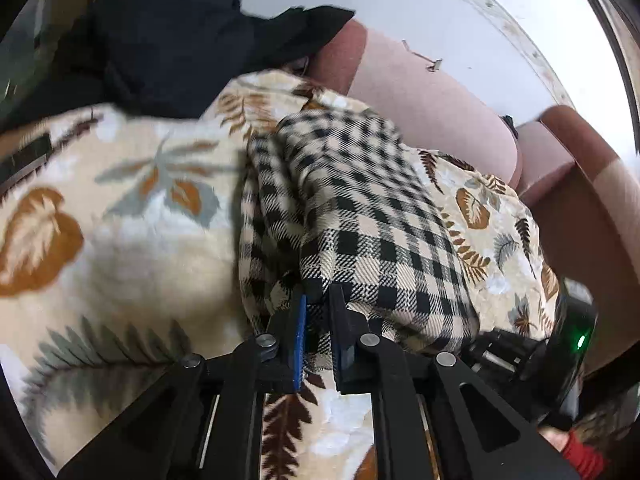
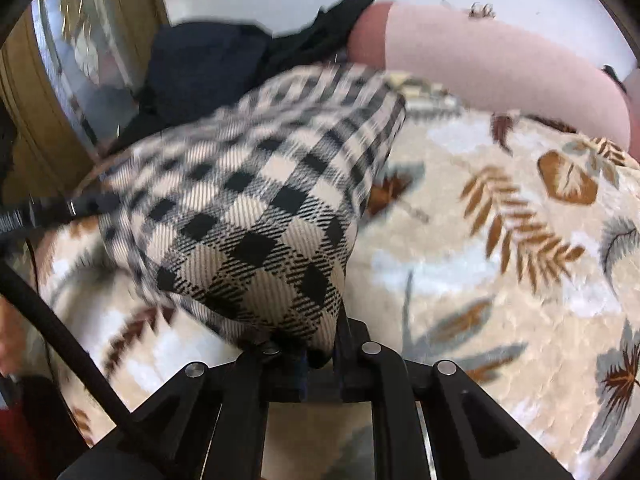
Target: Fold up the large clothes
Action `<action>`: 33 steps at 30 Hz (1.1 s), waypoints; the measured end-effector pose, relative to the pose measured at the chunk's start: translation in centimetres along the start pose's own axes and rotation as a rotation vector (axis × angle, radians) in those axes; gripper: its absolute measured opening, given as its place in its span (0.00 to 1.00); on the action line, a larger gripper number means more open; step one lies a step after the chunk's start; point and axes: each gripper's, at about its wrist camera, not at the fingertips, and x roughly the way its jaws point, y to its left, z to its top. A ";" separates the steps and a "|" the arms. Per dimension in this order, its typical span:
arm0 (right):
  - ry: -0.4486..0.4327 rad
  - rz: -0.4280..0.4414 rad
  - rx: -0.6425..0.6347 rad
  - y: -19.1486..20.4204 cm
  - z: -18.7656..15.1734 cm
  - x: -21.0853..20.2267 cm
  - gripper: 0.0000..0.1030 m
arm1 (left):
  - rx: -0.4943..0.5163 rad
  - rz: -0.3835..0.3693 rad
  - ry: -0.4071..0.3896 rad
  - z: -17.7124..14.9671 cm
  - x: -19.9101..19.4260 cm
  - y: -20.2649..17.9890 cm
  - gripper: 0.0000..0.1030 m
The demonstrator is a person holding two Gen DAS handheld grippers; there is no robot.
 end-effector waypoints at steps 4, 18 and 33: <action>-0.017 -0.019 -0.014 0.3 -0.4 0.2 0.13 | -0.036 0.043 -0.052 -0.3 -0.5 1.1 0.47; -0.106 0.057 0.029 -0.7 1.9 -6.0 0.34 | 0.079 0.058 0.116 -1.6 2.6 -1.4 0.22; -0.102 0.132 0.025 0.6 8.0 -4.3 0.34 | 0.019 0.071 0.183 -2.5 3.4 -0.1 0.22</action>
